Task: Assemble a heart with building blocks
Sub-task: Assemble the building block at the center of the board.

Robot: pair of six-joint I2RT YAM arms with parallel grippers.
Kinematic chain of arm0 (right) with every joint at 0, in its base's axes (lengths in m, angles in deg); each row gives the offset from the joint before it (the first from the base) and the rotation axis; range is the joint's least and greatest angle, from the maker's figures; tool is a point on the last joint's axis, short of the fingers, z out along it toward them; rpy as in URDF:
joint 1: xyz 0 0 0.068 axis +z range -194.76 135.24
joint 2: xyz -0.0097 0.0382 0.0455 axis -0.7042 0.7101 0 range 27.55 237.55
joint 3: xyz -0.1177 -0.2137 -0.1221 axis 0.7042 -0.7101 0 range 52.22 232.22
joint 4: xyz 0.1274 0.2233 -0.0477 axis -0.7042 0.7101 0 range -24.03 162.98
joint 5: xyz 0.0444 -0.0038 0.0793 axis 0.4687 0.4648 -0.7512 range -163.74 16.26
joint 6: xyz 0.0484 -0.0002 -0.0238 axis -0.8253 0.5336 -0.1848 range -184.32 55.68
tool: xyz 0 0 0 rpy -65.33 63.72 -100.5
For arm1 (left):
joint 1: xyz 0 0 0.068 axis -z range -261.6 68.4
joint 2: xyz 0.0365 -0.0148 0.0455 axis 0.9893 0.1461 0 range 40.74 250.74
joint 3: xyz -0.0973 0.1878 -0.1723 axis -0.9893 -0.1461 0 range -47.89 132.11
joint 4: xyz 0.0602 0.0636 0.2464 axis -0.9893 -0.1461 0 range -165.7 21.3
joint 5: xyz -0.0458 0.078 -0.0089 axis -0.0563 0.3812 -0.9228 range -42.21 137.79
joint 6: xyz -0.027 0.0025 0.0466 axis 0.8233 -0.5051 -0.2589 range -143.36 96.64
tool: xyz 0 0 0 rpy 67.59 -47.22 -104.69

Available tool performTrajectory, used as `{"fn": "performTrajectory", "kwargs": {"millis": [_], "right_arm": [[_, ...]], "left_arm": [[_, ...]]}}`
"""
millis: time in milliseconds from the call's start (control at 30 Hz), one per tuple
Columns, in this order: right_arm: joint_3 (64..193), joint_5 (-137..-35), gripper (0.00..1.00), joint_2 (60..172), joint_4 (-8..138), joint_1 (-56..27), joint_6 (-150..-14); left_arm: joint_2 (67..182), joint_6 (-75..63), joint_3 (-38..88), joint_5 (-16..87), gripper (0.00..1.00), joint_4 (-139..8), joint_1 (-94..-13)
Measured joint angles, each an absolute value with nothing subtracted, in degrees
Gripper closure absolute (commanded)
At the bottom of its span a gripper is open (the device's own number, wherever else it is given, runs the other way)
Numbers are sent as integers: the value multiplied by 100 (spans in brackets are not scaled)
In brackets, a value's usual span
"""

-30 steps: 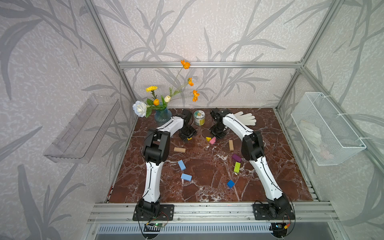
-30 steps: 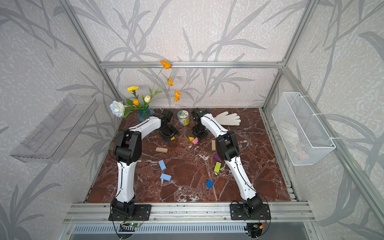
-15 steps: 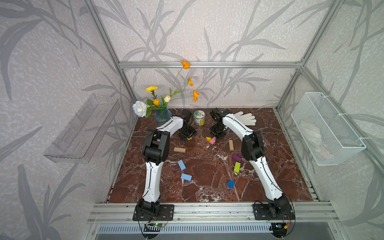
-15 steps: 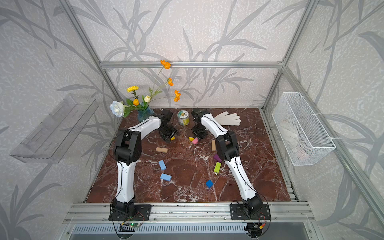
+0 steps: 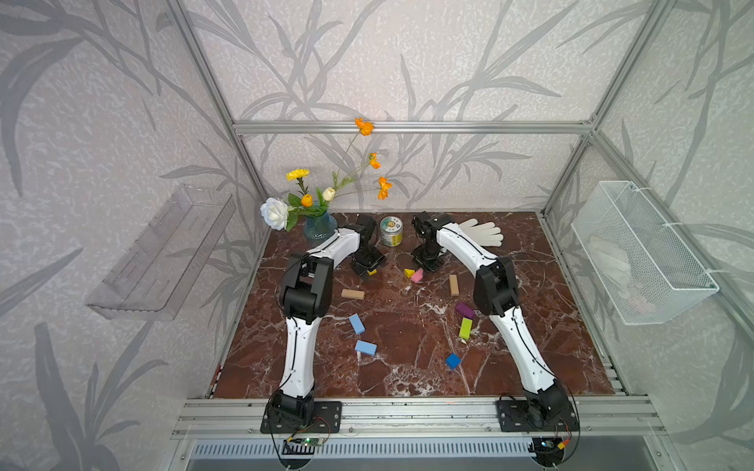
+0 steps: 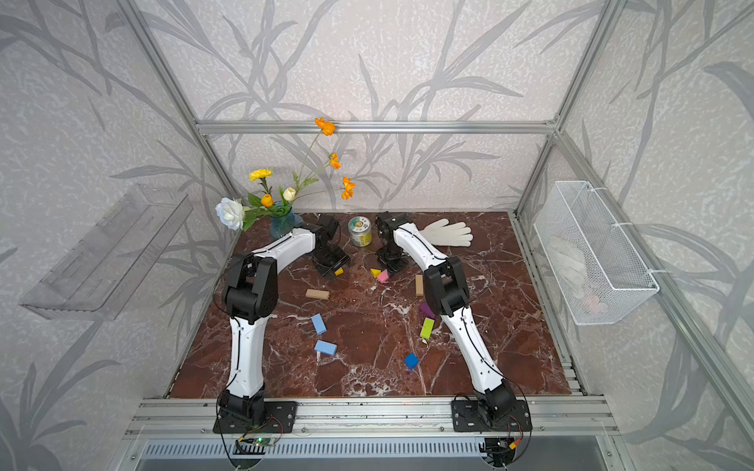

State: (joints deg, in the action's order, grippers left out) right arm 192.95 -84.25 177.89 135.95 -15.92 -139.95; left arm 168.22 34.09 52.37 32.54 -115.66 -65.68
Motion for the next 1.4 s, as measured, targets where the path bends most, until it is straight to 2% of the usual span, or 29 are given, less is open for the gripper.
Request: {"fn": "performTrajectory", "kwargs": {"millis": [1267,1400], "right_arm": [[19767,-8538,100,18054,13468,-1570,-13560],[19767,-8540,77,18054,13468,-1570,-13551]], "left_arm": [[16874,3424,5325,3206,32,-11649,-6625],[16877,3424,5327,3202,31,-11645,-6625]]}}
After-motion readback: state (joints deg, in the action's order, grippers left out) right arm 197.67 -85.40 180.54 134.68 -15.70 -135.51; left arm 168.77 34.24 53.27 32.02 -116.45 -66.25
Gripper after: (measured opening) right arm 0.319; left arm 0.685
